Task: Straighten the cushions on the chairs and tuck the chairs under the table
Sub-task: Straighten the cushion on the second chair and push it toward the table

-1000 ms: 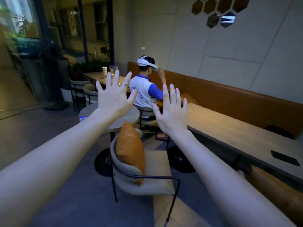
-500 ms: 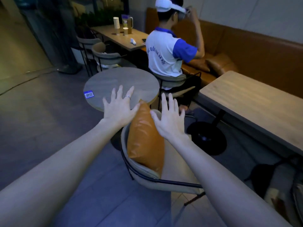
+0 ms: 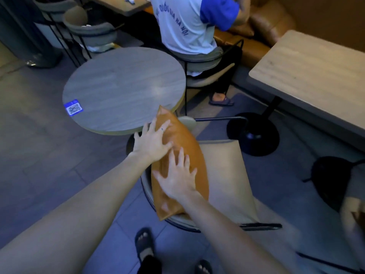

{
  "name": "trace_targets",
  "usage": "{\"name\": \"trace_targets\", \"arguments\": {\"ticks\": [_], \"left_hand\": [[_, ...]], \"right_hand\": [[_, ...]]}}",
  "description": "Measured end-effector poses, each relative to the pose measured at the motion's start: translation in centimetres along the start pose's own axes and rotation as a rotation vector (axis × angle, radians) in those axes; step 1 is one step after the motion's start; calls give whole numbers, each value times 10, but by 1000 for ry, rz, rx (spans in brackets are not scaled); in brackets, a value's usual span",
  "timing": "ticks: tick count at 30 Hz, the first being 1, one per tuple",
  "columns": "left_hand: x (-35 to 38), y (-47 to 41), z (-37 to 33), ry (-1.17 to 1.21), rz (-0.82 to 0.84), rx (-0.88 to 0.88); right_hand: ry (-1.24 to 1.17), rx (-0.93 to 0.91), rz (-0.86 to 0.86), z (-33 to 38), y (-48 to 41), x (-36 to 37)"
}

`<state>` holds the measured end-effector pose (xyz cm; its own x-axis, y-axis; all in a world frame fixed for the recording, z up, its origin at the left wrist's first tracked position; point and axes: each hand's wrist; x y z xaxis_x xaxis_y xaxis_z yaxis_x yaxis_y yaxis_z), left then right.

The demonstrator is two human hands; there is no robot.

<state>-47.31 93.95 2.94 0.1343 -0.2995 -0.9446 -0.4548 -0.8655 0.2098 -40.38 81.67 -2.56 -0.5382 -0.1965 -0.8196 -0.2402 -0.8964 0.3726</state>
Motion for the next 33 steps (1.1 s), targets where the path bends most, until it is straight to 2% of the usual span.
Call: {"name": "trace_targets", "arguments": {"ticks": [7,16,21,23,26,28,30,33], "left_hand": [[37,-76,27,47,133,198],[61,-78,48,394,-59,300],[55,-77,48,442,-98,290],[52,-71,53,492,-97,210],[50,-67,67,634,35,-21],[49,-70,76,699,167,-109],[46,-74,81,743,277,-129],[40,-85,82,755,369,-112]], "right_hand": [[54,114,-66,10,-32,27],[66,239,-162,25,-21,44],[54,431,-232,46,1,57],[74,519,-277,56,13,68],[60,658,-360,70,32,84],[2,746,-422,77,45,95],[-120,830,-508,83,57,108],[-437,924,-681,89,63,122]]}}
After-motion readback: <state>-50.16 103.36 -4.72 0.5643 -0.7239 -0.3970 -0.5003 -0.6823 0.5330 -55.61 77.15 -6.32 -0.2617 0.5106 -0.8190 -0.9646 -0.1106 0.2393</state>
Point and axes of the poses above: each hand's wrist, its own y-axis away from the middle knuckle, its own x-axis out of the palm, z = x × y, and after that the axes turned 4 degrees about y, right-handed
